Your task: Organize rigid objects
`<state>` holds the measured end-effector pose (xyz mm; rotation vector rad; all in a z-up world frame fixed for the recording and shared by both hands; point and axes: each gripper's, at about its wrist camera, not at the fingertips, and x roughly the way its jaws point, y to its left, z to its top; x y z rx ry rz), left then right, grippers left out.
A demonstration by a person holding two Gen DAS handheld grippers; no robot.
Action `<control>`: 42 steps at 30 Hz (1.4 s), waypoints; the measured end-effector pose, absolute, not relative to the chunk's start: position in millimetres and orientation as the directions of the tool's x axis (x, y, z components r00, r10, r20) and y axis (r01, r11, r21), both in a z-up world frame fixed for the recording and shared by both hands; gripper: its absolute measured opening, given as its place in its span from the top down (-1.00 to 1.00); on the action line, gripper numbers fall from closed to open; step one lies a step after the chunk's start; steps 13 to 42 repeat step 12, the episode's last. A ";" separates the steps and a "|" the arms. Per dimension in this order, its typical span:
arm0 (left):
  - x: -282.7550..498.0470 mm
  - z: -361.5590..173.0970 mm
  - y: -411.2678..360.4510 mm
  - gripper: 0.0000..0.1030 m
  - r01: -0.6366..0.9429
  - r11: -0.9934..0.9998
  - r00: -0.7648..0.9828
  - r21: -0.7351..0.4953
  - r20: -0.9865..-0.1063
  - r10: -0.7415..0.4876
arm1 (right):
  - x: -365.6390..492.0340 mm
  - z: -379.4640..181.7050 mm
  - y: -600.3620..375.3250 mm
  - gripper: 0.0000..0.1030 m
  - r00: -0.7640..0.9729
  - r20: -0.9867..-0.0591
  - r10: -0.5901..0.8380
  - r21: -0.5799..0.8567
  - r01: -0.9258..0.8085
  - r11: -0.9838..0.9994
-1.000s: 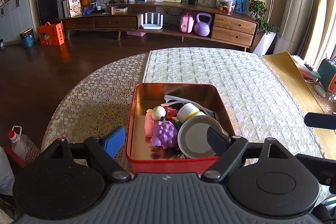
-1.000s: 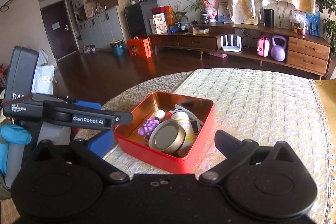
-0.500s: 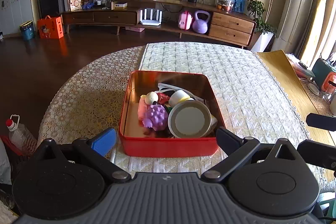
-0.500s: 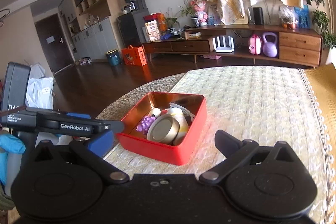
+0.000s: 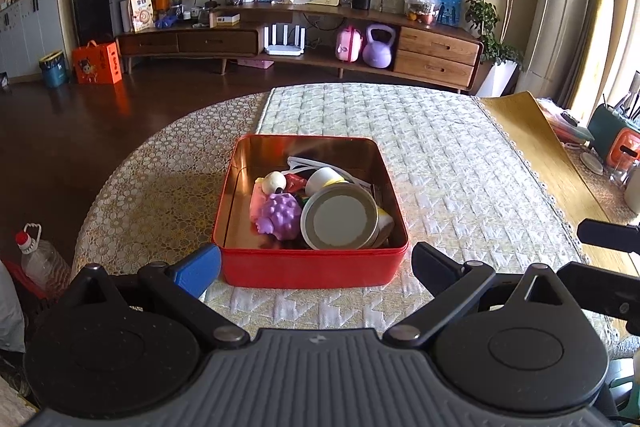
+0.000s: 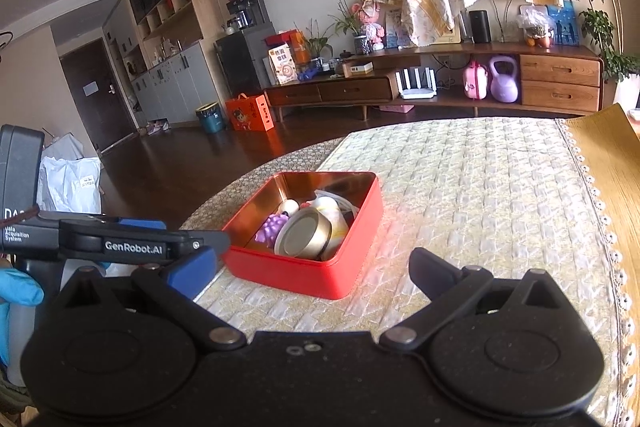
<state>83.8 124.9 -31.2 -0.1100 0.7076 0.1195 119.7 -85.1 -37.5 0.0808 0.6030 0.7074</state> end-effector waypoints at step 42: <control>87.9 -24.8 110.0 -0.98 -0.131 0.991 0.761 -0.029 -0.644 0.082 | 125.8 -50.3 -106.3 -1.00 0.627 -0.495 0.601 0.306 -0.522 0.796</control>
